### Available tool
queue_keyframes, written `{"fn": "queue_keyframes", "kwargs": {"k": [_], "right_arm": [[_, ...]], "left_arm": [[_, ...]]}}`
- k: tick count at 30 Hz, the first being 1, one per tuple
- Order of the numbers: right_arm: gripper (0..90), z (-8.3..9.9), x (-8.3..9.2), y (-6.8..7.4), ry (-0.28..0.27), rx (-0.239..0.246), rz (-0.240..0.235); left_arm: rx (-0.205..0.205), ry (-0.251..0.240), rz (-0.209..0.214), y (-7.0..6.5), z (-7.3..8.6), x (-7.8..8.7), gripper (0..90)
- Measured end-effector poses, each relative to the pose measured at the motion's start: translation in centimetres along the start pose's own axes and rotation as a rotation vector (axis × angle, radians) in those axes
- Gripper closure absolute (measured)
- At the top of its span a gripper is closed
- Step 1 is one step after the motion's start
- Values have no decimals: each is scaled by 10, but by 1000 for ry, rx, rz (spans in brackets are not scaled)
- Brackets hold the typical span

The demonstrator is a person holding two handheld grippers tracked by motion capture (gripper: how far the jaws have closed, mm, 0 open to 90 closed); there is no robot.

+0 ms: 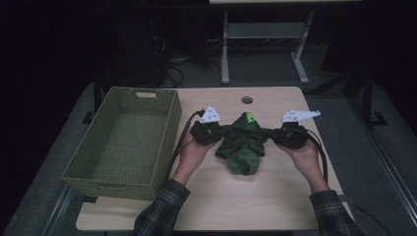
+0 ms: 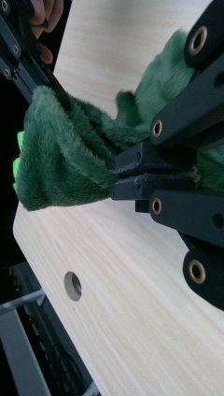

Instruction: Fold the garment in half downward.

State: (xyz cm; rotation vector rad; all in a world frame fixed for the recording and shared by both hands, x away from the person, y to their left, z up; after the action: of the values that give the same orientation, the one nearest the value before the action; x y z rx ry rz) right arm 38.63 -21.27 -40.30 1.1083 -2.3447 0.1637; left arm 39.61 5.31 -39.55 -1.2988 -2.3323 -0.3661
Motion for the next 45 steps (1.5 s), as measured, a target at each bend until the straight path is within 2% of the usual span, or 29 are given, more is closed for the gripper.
{"fn": "queue_keyframes", "kwargs": {"k": [3,5,8,9,11,15,17,25,34,37,45], "right_arm": [[883,7,2,9,12,13,-18],[883,10,4,14,2,27,-12],[880,14,5,19,16,27,-32],[880,18,7,25,10,42,-29],[880,21,8,28,17,50,-39],[880,28,12,35,10,53,-41],[880,33,13,37,32,52,-55],[876,50,17,50,54,60,-78],[874,69,14,57,121,45,-113],[874,74,10,59,128,54,-113],[873,84,0,59,194,52,-118]], "left_arm": [[-16,-2,4,-7,4,5,867],[-34,-4,7,-13,8,9,867],[-38,-2,15,-16,11,12,865],[-43,5,25,-20,15,14,865],[-59,13,27,-23,19,16,865],[-58,28,39,-29,29,18,865],[-57,31,52,-34,36,18,865],[-59,61,92,-49,55,14,865],[-64,105,125,-58,76,8,865],[-68,129,131,-59,81,4,865],[-76,170,152,-65,92,-5,865]]}}
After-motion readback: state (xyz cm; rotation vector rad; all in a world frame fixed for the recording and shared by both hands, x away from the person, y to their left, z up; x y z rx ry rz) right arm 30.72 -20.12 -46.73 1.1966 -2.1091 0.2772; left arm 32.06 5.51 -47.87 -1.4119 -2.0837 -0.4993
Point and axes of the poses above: each handheld gripper's, and its own axes: x roughly backward along the jaws, z roughly out of its underside, y roughly to its left, the point moved 2 cm from there along -x, roughly forward along the jaws
